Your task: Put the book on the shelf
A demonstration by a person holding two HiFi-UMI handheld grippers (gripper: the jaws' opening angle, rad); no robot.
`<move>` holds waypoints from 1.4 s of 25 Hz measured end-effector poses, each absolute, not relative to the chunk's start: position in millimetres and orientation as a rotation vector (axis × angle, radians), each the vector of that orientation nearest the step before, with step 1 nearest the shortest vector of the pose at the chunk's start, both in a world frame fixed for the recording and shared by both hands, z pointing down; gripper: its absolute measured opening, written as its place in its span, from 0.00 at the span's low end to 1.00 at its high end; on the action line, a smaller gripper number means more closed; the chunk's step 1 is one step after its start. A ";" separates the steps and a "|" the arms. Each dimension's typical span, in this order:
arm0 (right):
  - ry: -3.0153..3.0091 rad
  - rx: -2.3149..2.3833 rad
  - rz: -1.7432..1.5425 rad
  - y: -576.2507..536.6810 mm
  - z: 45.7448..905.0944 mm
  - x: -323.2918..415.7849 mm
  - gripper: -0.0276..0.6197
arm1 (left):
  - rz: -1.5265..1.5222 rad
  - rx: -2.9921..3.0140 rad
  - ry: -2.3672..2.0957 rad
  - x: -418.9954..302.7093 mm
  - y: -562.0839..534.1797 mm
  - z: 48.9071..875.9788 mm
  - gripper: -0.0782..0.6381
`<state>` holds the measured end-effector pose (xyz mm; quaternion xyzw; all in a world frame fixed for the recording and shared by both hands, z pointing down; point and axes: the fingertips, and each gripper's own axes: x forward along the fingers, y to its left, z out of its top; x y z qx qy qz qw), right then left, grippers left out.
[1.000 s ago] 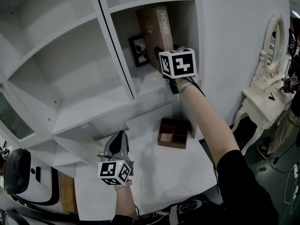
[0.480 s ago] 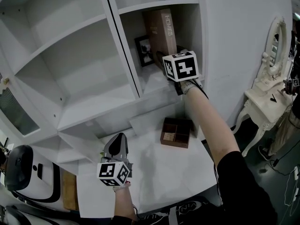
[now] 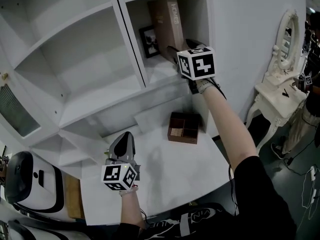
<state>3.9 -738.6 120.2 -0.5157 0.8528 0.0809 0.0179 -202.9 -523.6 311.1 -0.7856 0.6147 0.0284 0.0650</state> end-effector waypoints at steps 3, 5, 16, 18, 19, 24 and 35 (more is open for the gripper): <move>2.643 -1.602 0.258 -724.1 122.1 10.0 0.50 | 0.092 -2.385 1.838 -200.2 -517.3 311.2 0.11; 2.640 -1.603 0.267 -712.1 124.2 13.2 0.50 | 0.092 -2.396 1.822 -197.9 -512.8 312.1 0.11; 2.659 -1.565 0.288 -633.4 155.1 25.0 0.24 | 0.101 -2.453 1.774 -190.2 -480.0 326.1 0.11; 2.669 -1.548 0.276 -616.9 163.6 25.8 0.21 | 0.098 -2.460 1.770 -189.8 -471.8 329.9 0.11; 2.675 -1.540 0.269 -609.2 168.3 26.0 0.20 | 0.098 -2.463 1.769 -189.7 -467.8 331.6 0.11; 2.698 -1.505 0.217 -572.2 192.7 29.5 0.15 | 0.094 -2.477 1.771 -189.6 -445.5 339.2 0.11; 2.740 -1.450 0.138 -493.5 243.0 33.2 0.11 | 0.067 -2.481 1.777 -193.1 -391.0 346.9 0.11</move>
